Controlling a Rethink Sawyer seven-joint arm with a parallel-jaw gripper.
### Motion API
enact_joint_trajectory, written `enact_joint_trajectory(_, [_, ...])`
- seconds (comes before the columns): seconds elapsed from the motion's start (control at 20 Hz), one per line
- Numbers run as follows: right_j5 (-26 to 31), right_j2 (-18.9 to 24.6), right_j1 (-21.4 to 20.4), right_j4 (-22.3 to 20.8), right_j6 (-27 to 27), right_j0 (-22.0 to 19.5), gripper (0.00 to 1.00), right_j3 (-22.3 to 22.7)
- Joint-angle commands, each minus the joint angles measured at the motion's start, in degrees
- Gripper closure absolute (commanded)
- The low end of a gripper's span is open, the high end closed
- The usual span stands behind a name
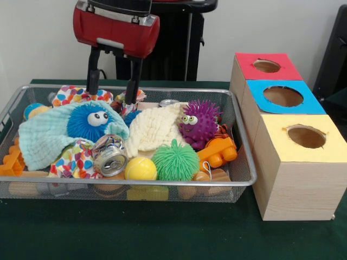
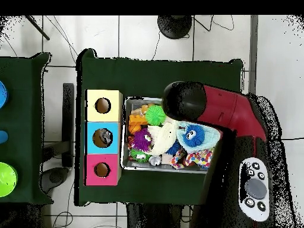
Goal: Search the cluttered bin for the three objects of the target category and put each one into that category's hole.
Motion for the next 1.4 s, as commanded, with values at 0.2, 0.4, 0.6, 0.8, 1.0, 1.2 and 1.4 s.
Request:
enact_joint_trajectory(0.2, [-8.2, -3.3, 2.0, 7.0, 23.9, 1.6, 0.0, 9.3])
enact_joint_trajectory(0.4, [-7.9, -4.5, 2.7, 9.4, 24.4, 2.1, 0.0, 9.6])
enact_joint_trajectory(0.6, [-8.4, -5.2, 3.0, 10.5, 25.1, 2.7, 0.0, 10.2])
enact_joint_trajectory(0.8, [-9.4, -5.5, 3.9, 11.6, 26.8, 3.1, 0.0, 10.7])
enact_joint_trajectory(1.0, [-9.2, -6.3, 5.8, 10.6, 25.6, 3.6, 0.0, 9.4])
enact_joint_trajectory(1.2, [-11.8, -4.1, 7.5, 9.4, 22.0, 2.3, 0.0, 9.4])
enact_joint_trajectory(1.4, [-12.7, -2.5, 8.5, 9.4, 20.0, 0.9, 0.0, 8.6])
